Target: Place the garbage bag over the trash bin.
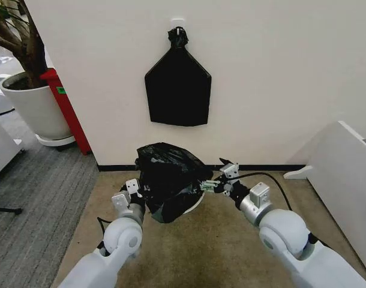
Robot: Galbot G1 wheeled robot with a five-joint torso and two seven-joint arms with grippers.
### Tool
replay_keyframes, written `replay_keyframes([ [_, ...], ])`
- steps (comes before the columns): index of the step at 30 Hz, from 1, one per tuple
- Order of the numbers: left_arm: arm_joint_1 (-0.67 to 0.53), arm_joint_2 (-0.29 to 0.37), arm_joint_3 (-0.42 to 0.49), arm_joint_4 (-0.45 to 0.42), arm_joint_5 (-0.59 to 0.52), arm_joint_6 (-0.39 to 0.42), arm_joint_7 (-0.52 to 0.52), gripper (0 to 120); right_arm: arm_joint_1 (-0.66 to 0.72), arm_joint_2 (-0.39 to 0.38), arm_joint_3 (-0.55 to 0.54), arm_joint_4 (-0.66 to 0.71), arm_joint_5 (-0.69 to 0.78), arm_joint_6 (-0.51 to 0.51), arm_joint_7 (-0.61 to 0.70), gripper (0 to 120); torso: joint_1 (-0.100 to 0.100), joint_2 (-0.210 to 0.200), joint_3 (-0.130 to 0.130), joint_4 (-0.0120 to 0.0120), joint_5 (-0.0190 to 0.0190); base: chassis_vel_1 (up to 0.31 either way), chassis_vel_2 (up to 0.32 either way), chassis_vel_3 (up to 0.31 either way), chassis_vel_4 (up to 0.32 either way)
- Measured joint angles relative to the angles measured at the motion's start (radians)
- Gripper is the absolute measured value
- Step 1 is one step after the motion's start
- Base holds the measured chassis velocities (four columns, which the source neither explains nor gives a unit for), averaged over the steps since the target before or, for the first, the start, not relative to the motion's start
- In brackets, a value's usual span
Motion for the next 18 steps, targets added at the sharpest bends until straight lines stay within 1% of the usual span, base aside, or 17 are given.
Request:
replay_keyframes([
  [1,0.000,0.000,0.000,0.000,0.000,0.000,0.000,1,0.000,0.000,0.000,0.000,0.000,0.000,0.000,100,0.000,0.000,0.000,0.0000,0.0000,0.000,0.000,0.000,0.000],
  [3,0.004,-0.005,0.004,0.000,0.005,0.000,0.002,1,0.015,-0.003,-0.032,-0.001,-0.066,0.033,-0.004,100,0.000,0.000,0.000,0.0000,-0.0001,0.000,0.000,0.000,0.000],
  [5,0.010,-0.012,0.011,-0.001,0.012,0.000,0.004,1,0.038,0.002,-0.065,-0.028,-0.158,0.086,-0.008,100,0.000,0.000,0.000,0.0000,-0.0001,0.000,0.000,0.000,0.000],
  [7,0.014,-0.016,0.019,-0.003,0.018,0.000,0.007,1,0.068,0.016,-0.093,-0.062,-0.226,0.114,-0.009,100,0.000,0.000,0.000,0.0000,0.0002,0.000,0.000,0.000,0.000],
  [16,0.028,-0.032,0.034,-0.019,0.023,0.002,0.012,1,0.154,0.055,-0.163,-0.152,-0.318,0.118,-0.002,100,0.000,0.000,0.000,0.0002,0.0000,0.000,0.000,0.000,0.000],
  [18,0.029,-0.041,0.038,-0.019,0.029,0.004,0.015,1,0.158,0.062,-0.172,-0.162,-0.348,0.098,-0.016,100,0.000,0.000,0.000,0.0000,0.0001,0.000,0.000,0.000,0.000],
])
